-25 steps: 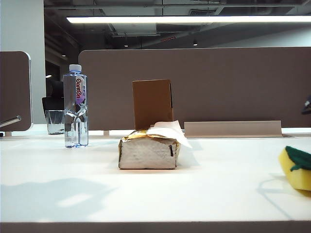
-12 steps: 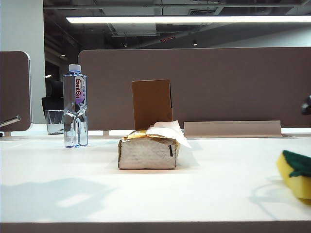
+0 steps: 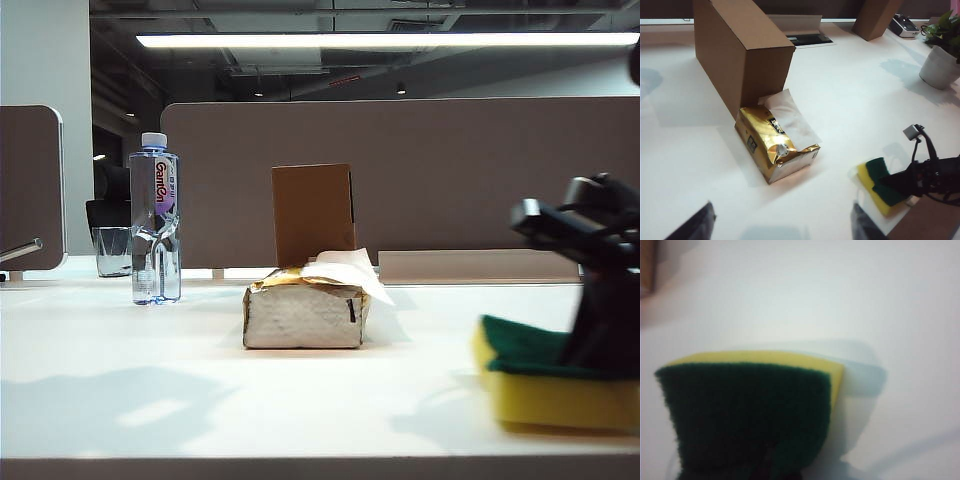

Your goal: Move the sponge from right to left to wipe the table, avoiding obstacles on the table, and finally reaching the bottle of mineral water.

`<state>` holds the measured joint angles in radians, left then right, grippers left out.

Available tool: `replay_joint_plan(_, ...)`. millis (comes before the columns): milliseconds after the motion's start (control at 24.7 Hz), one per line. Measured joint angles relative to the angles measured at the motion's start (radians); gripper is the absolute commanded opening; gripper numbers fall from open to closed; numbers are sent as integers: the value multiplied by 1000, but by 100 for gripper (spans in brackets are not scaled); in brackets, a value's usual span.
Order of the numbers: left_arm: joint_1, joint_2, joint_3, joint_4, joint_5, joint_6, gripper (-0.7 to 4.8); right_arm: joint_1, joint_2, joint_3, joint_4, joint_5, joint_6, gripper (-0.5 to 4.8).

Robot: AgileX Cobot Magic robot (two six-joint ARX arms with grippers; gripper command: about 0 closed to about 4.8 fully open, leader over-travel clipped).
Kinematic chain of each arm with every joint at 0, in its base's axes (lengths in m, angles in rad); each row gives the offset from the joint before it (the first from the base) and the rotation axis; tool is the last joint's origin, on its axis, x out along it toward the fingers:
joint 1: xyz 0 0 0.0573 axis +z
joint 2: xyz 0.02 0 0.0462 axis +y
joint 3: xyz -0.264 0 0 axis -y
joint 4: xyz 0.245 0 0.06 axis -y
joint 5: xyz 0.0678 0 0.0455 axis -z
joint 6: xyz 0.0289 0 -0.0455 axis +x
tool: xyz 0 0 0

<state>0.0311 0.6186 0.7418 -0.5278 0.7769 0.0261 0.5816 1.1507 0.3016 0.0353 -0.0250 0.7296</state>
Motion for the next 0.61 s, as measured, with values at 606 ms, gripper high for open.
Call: replay_joint_plan(606, 0, 0, 0, 0, 0, 0, 350, 257, 504, 311, 277, -4, 95, -6)
